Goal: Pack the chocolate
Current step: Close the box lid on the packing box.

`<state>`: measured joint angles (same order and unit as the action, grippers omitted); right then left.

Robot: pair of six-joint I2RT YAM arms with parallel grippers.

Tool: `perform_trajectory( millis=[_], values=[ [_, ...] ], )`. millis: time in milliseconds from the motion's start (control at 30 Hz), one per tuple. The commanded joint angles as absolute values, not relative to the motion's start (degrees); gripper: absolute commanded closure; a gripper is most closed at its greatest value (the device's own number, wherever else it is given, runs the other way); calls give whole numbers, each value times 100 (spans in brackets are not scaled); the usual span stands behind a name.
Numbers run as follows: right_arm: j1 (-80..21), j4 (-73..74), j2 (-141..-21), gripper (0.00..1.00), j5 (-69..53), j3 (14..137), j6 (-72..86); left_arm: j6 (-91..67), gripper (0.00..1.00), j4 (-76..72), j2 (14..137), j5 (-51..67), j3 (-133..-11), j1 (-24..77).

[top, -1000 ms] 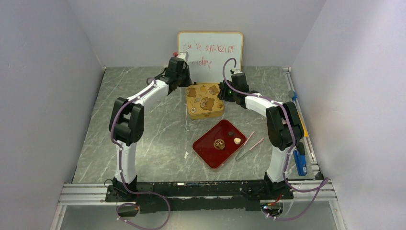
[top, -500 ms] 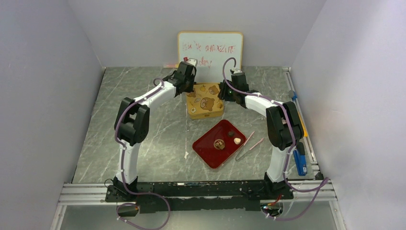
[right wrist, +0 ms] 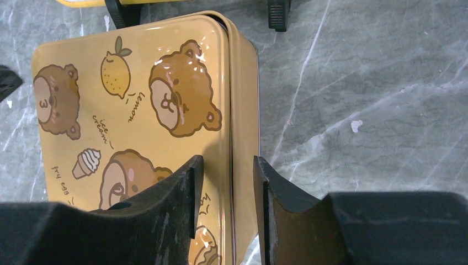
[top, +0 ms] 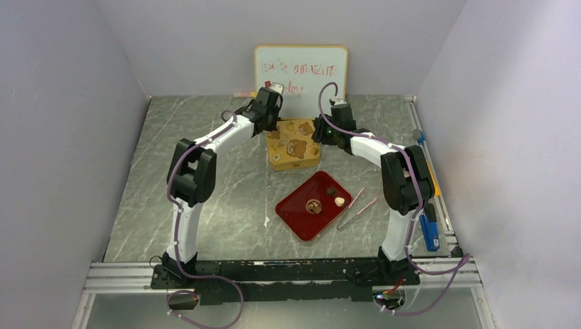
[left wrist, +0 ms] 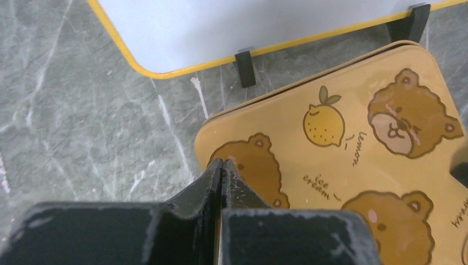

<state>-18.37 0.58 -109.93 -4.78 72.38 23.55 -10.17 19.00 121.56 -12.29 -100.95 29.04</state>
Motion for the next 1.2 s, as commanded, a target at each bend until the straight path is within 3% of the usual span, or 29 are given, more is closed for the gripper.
perform_trajectory(
  millis=[0, 733, 1167],
  values=[
    [-1792, 809, -11258, 59, -74, 7137, 2084, -908, 95, 2399, 12735, -1088, -10578, 2960],
    [-1801, 830, -10993, 59, 198, 7200, 2024, -1128, 95, 2273, 12674, -1037, -10083, 3001],
    [-1972, 1302, -10793, 59, 636, 8073, 1711, -1108, 95, 2275, 12709, -971, -10085, 3023]
  ],
)
